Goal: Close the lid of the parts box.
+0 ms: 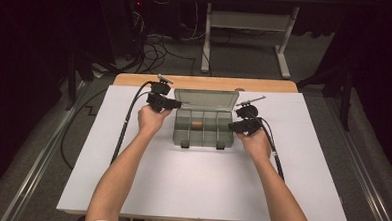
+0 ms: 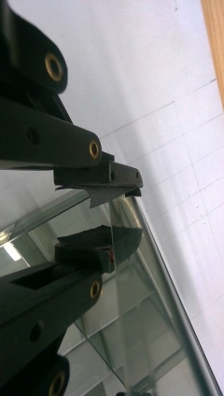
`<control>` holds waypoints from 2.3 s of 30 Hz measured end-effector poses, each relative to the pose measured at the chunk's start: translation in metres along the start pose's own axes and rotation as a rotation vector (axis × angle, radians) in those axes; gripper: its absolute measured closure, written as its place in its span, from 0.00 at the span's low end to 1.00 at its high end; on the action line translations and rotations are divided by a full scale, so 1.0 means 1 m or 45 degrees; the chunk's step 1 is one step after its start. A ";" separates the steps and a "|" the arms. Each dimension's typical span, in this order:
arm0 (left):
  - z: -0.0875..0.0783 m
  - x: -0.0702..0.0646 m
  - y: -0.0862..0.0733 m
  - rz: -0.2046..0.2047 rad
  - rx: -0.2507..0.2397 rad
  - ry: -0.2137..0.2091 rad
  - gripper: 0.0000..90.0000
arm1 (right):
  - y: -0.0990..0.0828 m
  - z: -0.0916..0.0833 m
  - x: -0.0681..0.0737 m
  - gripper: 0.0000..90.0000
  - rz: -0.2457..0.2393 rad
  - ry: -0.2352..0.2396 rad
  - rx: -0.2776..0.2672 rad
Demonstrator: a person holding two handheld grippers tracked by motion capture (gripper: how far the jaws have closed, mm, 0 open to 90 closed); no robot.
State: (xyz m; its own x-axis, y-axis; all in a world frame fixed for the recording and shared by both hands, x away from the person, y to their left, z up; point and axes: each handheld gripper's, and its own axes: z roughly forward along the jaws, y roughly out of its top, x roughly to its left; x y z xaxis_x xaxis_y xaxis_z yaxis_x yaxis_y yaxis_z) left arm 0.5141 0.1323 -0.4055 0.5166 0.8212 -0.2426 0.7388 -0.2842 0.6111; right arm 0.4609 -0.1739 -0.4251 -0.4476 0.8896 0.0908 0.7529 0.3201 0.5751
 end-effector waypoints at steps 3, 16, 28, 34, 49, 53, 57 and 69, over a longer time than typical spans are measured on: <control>-0.002 0.000 0.000 -0.001 0.006 -0.008 0.78 | 0.000 0.000 0.001 0.82 0.002 -0.005 0.000; -0.014 -0.004 -0.001 -0.018 -0.014 -0.035 0.78 | 0.000 0.000 0.000 0.82 0.007 0.001 -0.002; -0.024 -0.008 -0.006 -0.002 -0.012 -0.047 0.78 | 0.000 0.000 0.000 0.82 0.005 -0.002 0.000; -0.021 -0.008 -0.013 -0.001 -0.010 -0.051 0.79 | 0.000 0.000 -0.001 0.82 0.005 0.008 -0.002; -0.020 -0.006 -0.021 -0.014 -0.020 -0.076 0.79 | 0.000 -0.001 -0.003 0.70 -0.041 0.072 -0.010; -0.019 -0.006 -0.024 -0.018 -0.021 -0.080 0.79 | 0.000 -0.006 -0.003 0.68 -0.050 0.055 -0.014; -0.019 -0.005 -0.027 -0.020 -0.019 -0.089 0.79 | 0.002 -0.017 -0.003 0.82 -0.037 0.087 -0.075; -0.016 -0.005 -0.030 -0.028 0.005 -0.096 0.79 | 0.006 -0.026 -0.008 1.00 -0.036 0.162 -0.207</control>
State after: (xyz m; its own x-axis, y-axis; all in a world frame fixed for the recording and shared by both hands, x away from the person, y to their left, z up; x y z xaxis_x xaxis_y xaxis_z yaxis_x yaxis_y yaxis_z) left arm 0.4826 0.1444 -0.4109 0.5310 0.7877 -0.3123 0.7520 -0.2681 0.6022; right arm 0.4561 -0.1880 -0.4013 -0.5325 0.8295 0.1686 0.6559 0.2785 0.7017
